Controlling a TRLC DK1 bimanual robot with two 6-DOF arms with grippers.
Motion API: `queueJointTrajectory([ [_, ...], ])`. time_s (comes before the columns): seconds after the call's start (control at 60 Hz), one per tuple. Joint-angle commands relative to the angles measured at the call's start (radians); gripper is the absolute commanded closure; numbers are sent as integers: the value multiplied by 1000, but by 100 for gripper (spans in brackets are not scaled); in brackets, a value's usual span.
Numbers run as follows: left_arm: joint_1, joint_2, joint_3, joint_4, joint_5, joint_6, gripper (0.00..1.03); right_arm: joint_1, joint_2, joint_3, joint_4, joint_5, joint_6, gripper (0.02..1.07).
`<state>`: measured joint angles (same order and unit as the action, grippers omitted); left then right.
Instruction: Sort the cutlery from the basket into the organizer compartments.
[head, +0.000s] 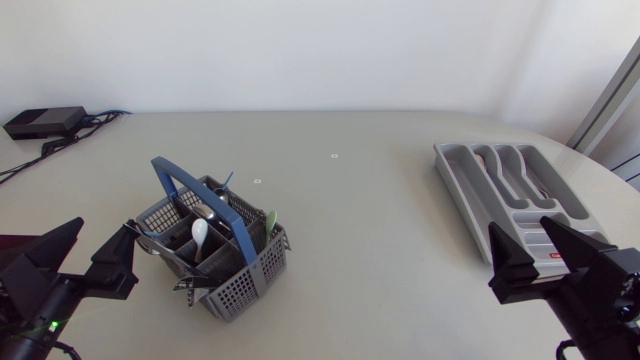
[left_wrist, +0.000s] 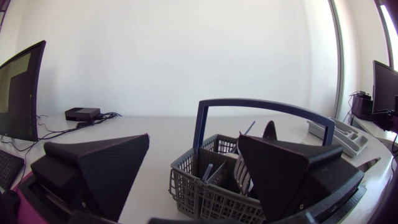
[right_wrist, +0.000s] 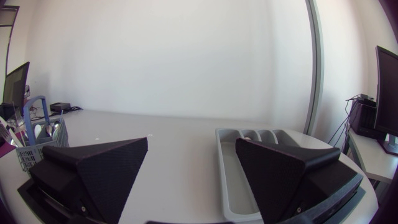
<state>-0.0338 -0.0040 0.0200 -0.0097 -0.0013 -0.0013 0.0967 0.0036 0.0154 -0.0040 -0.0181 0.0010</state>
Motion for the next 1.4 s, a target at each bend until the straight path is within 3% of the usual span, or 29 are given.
queueJointTrajectory([
  [0.0, -2, -7, -18, -1, 1, -23, 4, 8, -7, -15, -8, 6, 28, 6],
  [0.767, 20, -10, 24, -1, 1, 12, 4, 18, -10, -6, -4, 9, 16, 6],
  [1.383, 49, 21, 267, -171, 1, 12, 4, 41, 134, 162, -19, 9, 19, 6],
])
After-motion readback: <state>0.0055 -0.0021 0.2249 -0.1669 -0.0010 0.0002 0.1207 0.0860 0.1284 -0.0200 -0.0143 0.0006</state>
